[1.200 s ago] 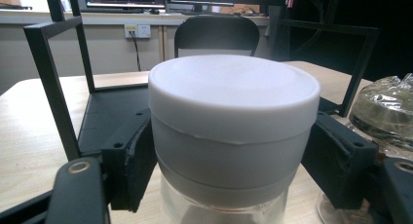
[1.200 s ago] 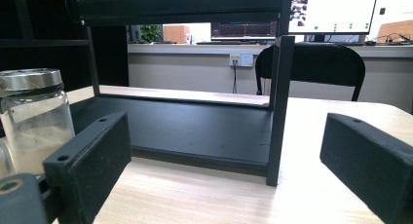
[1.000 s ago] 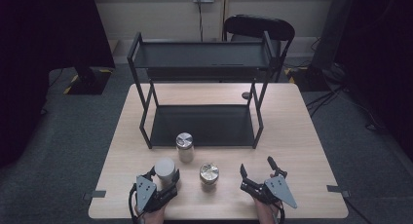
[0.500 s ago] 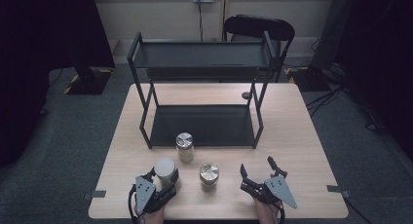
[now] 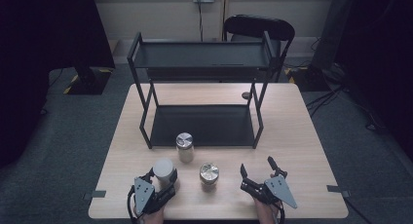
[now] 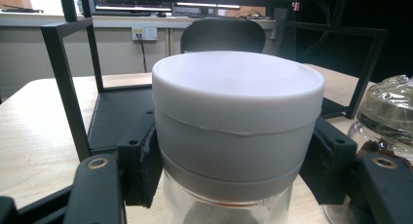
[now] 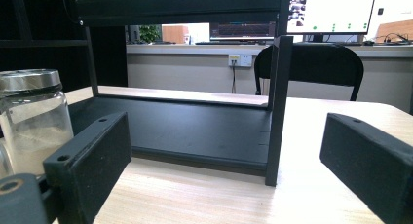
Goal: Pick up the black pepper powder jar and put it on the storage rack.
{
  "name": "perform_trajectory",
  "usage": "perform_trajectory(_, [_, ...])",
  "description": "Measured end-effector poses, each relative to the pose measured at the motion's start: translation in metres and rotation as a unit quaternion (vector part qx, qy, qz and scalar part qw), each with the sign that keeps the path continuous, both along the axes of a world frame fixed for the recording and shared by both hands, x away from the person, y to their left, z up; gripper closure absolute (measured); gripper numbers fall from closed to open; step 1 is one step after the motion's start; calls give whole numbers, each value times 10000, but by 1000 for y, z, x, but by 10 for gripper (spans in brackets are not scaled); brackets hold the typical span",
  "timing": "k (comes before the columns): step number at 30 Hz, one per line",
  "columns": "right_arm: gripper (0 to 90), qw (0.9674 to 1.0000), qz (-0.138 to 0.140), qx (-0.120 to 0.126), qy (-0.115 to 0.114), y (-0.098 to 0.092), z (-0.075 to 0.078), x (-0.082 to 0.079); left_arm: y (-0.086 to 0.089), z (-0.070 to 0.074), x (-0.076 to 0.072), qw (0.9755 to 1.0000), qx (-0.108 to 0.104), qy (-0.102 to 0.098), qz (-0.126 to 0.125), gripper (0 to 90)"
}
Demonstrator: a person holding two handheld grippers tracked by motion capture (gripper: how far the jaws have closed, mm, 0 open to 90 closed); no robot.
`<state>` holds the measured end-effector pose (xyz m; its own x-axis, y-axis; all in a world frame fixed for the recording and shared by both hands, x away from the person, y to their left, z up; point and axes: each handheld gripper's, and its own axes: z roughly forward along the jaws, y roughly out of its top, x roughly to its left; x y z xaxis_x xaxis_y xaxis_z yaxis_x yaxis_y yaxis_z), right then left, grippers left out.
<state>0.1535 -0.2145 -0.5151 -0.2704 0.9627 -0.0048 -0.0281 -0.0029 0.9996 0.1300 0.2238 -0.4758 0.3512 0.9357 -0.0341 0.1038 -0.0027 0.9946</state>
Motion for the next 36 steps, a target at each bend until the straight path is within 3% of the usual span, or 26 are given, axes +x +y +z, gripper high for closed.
perform_trajectory(24, [33,10000,13,4,-4,0,0,0,2,12,2,9999,18,-65,92,342])
perform_trajectory(36, [33,10000,18,40,-17,-1,-1,0,6,22,10,9999,40,-7,144,342])
